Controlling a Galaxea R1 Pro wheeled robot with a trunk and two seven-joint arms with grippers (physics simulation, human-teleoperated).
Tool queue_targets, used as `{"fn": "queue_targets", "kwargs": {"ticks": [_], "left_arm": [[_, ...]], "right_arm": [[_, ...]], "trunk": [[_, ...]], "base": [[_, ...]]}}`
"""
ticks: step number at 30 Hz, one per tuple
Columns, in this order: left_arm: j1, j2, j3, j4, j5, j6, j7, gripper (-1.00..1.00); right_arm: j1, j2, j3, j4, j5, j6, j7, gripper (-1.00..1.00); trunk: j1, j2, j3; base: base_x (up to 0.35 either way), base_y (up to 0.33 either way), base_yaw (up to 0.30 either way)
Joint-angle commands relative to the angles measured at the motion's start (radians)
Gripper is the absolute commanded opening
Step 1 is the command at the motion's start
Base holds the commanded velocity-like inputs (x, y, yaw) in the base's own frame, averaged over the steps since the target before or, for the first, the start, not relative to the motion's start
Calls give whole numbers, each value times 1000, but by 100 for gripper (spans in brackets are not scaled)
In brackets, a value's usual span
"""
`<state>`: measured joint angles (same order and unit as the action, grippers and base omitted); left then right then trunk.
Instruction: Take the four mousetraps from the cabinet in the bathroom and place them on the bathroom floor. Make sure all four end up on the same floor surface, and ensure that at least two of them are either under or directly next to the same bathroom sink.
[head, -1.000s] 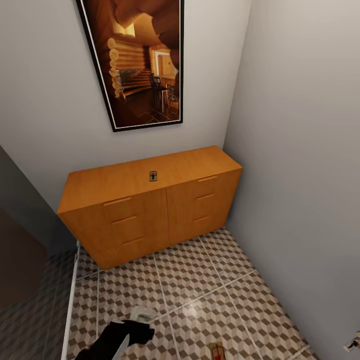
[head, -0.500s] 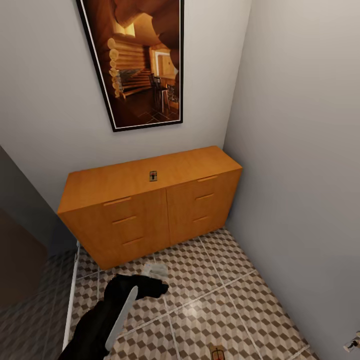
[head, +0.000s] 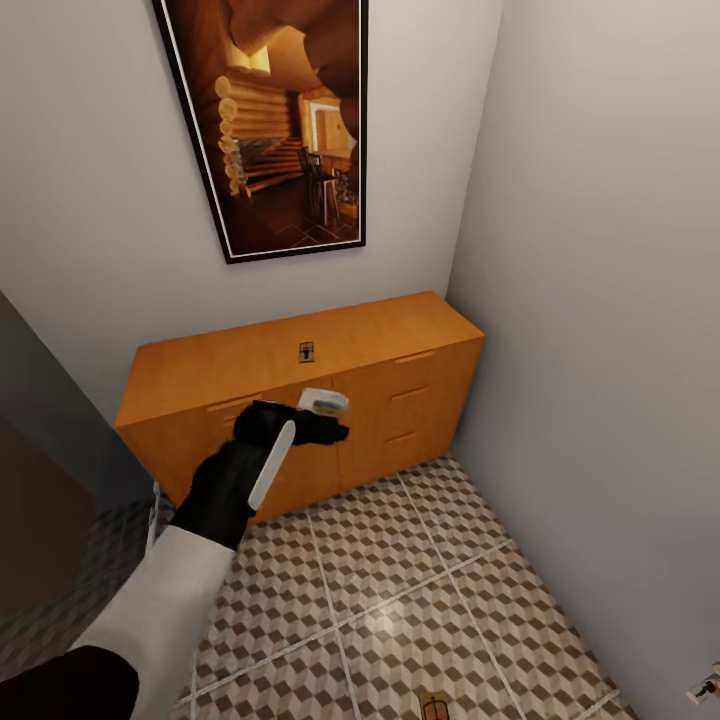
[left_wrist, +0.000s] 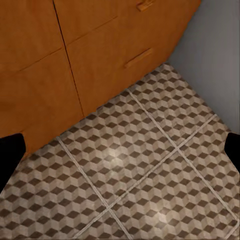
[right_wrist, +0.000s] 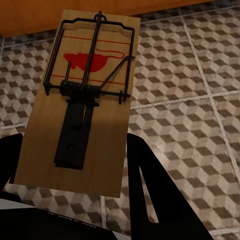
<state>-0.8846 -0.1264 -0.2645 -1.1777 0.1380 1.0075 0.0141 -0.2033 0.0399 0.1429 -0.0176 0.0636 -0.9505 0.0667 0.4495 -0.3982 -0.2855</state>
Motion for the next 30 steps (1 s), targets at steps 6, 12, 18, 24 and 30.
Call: {"fn": "queue_targets", "kwargs": {"ticks": [6,12,18,24,30], "left_arm": [[-238,-3,18,201,5,2,71,100],[-311,-2,36,151,7,7,138,100],[-321,22,52,62,12,14,145,100],[-323,42,46,-35,26,15,143,100],[-316,46,42,-46,29,14,142,100]], "right_arm": [[-1,0,-3,-1,3,45,8,-100],[-1,0,-3,-3,4,107,10,-100],[-1,0,-3,-4,4,116,10,-100],[-1,0,-3,-4,4,117,10,-100],[-1,0,-3,-4,4,116,10,-100]], "trunk": [[1,-2,-2],[1,-2,-2],[1,-2,-2],[1,-2,-2],[1,-2,-2]], "base": [[0,0,0],[0,0,0],[0,0,0],[0,0,0],[0,0,0]]}}
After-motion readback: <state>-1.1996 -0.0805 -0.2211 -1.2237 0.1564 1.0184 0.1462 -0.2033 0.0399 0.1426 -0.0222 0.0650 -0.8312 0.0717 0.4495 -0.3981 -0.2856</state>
